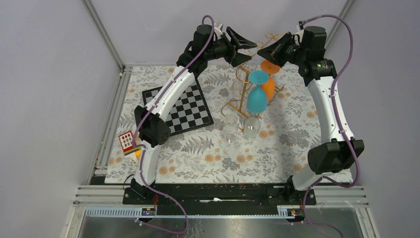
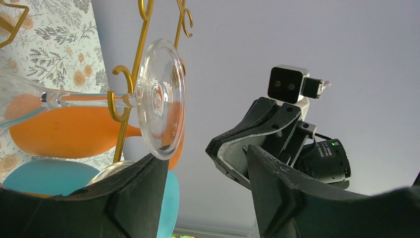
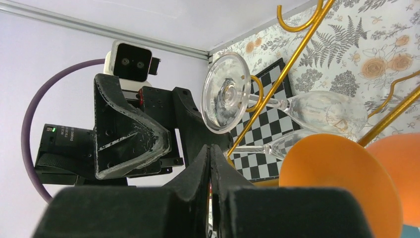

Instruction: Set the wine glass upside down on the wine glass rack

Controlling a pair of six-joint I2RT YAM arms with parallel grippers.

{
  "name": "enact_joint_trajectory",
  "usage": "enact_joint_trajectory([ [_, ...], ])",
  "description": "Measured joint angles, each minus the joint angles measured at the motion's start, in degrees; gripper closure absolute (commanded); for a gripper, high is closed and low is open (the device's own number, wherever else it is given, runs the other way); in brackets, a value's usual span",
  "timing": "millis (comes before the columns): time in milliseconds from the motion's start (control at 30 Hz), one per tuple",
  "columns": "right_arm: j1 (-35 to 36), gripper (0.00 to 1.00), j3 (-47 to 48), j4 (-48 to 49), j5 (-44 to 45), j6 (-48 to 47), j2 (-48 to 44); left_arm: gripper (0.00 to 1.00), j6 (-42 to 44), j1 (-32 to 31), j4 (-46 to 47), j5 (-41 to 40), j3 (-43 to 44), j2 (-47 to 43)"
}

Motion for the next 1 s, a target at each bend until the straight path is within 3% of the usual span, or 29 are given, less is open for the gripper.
enact_joint_trajectory([
  [1000, 2.23, 0.99, -1.64, 0.92, 5.01, -4.39, 2.80, 0.33, 0.02, -0.55, 0.07, 1.79, -0.20, 0.00],
])
